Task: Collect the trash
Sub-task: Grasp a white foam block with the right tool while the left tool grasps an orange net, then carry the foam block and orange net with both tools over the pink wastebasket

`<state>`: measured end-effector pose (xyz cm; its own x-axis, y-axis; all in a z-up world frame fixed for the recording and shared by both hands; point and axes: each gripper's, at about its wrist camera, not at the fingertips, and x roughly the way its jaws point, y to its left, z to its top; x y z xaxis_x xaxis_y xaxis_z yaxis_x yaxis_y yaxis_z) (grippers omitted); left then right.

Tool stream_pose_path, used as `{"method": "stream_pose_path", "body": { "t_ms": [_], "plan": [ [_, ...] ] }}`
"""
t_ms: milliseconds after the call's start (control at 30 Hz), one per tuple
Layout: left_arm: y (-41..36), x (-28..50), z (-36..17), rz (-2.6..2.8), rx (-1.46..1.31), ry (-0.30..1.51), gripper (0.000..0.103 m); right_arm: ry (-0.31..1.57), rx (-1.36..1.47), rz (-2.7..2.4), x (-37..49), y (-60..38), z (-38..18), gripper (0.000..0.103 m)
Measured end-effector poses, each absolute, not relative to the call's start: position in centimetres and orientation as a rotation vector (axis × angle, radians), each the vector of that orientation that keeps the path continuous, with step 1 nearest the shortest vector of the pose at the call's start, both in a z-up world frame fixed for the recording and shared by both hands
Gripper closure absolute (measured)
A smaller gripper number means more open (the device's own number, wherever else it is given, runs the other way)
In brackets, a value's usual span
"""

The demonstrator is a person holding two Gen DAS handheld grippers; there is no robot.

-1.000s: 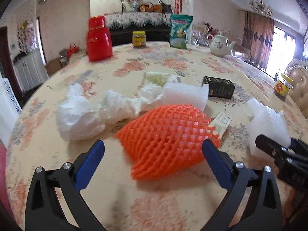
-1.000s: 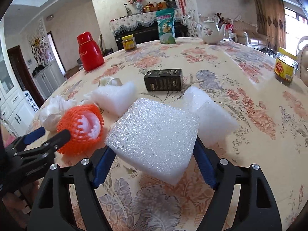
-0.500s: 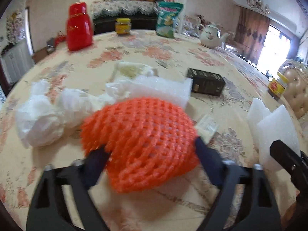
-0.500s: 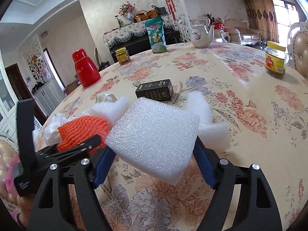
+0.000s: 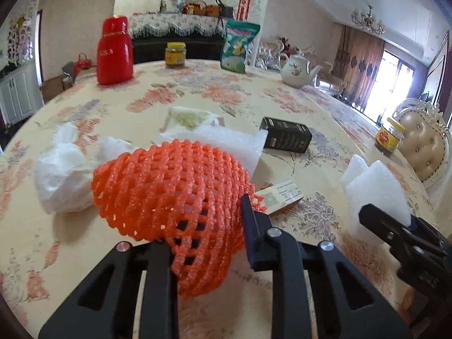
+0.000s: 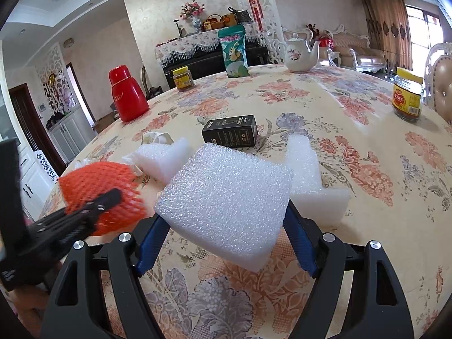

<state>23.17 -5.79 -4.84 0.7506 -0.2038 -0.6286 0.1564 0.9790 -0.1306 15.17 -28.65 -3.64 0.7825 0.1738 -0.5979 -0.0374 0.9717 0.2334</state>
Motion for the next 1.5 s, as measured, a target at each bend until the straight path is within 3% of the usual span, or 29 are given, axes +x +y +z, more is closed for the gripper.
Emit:
{"method": "stream_pose_path", "body": {
  "t_ms": [700, 1500],
  "plan": [
    [-1.3, 13.5, -2.6, -0.093, -0.049, 0.547, 0.079, 0.569, 0.114, 0.226, 13.3, -25.5, -2.6, 0.029],
    [8.7, 1.7, -2.0, 0.084, -0.046, 0.432, 0.078, 0.502, -0.124, 0.488, 5.5, -11.9, -0.3, 0.029]
  ]
}}
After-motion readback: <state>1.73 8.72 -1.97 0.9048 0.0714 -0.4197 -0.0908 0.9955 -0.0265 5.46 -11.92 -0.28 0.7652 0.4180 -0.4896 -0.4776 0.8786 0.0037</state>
